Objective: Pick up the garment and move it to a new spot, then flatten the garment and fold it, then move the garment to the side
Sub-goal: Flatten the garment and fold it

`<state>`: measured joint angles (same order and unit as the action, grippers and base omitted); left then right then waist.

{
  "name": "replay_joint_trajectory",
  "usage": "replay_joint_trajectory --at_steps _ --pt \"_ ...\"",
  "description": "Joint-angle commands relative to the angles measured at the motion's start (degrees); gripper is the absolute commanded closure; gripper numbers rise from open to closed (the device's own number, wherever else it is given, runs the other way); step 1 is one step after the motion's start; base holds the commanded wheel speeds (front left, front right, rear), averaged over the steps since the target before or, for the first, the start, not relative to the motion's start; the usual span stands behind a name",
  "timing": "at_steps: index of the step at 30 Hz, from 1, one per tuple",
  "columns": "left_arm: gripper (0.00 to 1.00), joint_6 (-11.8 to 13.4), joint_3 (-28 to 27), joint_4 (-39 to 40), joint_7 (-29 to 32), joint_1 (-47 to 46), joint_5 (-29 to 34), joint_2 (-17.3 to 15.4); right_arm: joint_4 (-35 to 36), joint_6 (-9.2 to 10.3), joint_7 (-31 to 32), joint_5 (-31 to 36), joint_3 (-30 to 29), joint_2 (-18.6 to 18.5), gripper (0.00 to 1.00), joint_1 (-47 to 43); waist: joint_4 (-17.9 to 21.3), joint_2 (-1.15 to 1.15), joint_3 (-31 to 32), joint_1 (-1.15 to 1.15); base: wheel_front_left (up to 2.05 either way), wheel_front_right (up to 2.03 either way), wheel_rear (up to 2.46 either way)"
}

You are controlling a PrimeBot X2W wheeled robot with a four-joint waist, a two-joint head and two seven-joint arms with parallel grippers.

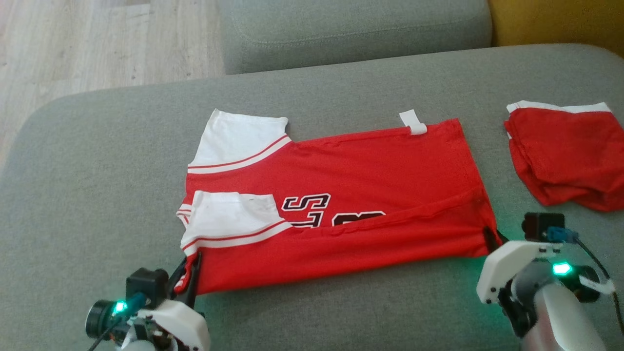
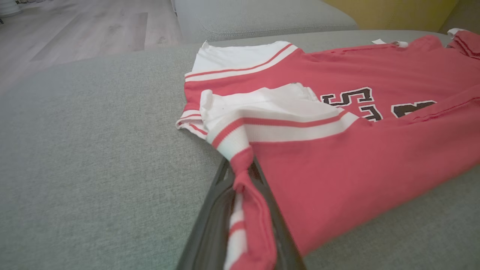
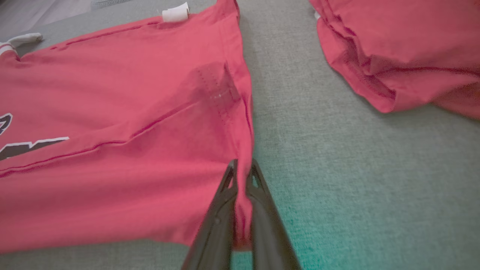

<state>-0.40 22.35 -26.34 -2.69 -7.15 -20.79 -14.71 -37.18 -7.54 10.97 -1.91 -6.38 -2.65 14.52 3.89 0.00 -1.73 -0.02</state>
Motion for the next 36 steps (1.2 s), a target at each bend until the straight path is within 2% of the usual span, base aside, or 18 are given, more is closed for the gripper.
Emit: replay_joint_trajectory --at_steps 1,2,3,4,5,6,11,14,16,20,23,26,29,30,31,36 --pt "1.0 0.5 -1.9 2.0 0.0 -1.7 -0.3 -1.5 2.9 0.05 0.2 -0.7 1.4 -0.2 1.0 0.8 0.1 0.0 -0.2 0.02 0.0 0.0 0.0" --pt "1.0 0.8 -1.7 2.4 0.3 -1.4 -0.3 -1.4 4.6 0.05 0.4 -1.1 1.5 -0.2 1.0 -0.1 0.2 0.0 -0.3 0.02 0.0 0.0 0.0" --pt "1.0 1.0 -1.5 2.7 0.5 -1.1 -0.3 -1.3 6.3 0.05 0.2 -1.4 1.6 -0.2 0.33 -0.9 0.3 0.0 -0.4 0.02 0.0 0.0 0.0" --pt "0.99 1.4 -1.6 3.2 0.2 -1.0 -0.3 -1.0 7.8 0.05 -0.2 -2.3 1.8 -0.2 0.0 -1.6 0.4 0.0 -0.6 0.02 0.0 0.0 0.0" --pt "0.34 2.4 -2.2 3.9 -1.2 -1.2 -0.1 -0.8 9.4 0.05 -1.1 -3.1 2.1 -0.2 0.0 -2.0 0.6 0.0 -0.8 0.02 0.0 0.0 0.0" --pt "0.0 3.4 -2.7 4.6 -3.3 -1.6 0.3 -0.7 11.0 0.05 -2.2 -3.7 2.4 -0.2 0.0 -2.2 0.8 0.0 -1.0 0.02 0.0 0.0 0.0" --pt "0.0 4.5 -5.2 8.1 -11.1 -3.2 -0.2 1.7 18.2 0.05 -11.6 -7.9 4.4 -0.2 0.0 -1.5 1.9 0.0 -1.9 0.02 0.0 0.0 0.0" --pt "0.0 2.4 -7.4 13.5 -12.2 -4.0 -0.4 3.7 20.6 0.05 -17.7 -9.2 6.7 -0.2 0.0 -1.4 2.7 0.0 -2.5 0.02 0.0 0.0 0.0" --pt "0.0 1.7 -11.5 18.5 -12.3 -3.4 -0.2 5.9 21.2 0.05 -20.9 -9.9 8.2 -0.2 0.0 -1.7 3.3 0.0 -3.1 0.02 0.0 0.0 0.0" --pt "0.0 -1.3 -15.9 22.9 -12.3 -2.5 2.8 8.6 21.0 0.05 -23.6 -10.9 10.2 -0.2 0.0 -0.9 4.6 0.0 -5.4 0.02 0.0 0.0 0.0" --pt "0.0 -3.7 -16.7 22.9 -12.3 -4.6 5.3 8.8 21.3 0.05 -24.7 -11.3 11.4 -0.2 0.0 0.2 5.3 0.0 -8.1 0.02 0.0 0.0 0.0" --pt "0.0 -5.4 -16.0 20.8 -12.3 -9.2 7.5 7.1 21.9 0.05 -25.3 -11.8 12.0 -0.2 0.0 1.5 6.2 0.0 -10.9 0.02 0.0 0.0 0.0" --pt "0.0 -6.4 -13.7 16.4 -11.6 -15.8 9.3 3.4 22.5 0.05 -25.6 -12.6 12.5 -0.2 0.0 2.8 7.5 0.0 -14.1 0.02 0.0 0.0 0.0" --pt "0.0 -6.6 -12.7 14.9 -10.0 -18.4 9.6 2.1 22.8 0.05 -25.7 -12.9 12.7 -0.2 0.0 3.3 7.9 0.0 -15.2 0.02 0.0 0.0 0.0" --pt "0.0 -6.9 -10.7 12.2 -5.6 -24.0 9.5 -0.6 23.4 0.05 -25.8 -13.4 13.4 -0.2 0.0 4.2 8.7 0.0 -17.4 0.02 0.0 0.0 0.0" --pt "0.0 -7.1 -5.8 4.3 7.3 -36.3 6.3 -7.5 25.9 0.05 -25.9 -14.2 14.7 -0.2 0.0 6.1 11.1 0.0 -21.8 0.02 0.0 0.0 0.0"
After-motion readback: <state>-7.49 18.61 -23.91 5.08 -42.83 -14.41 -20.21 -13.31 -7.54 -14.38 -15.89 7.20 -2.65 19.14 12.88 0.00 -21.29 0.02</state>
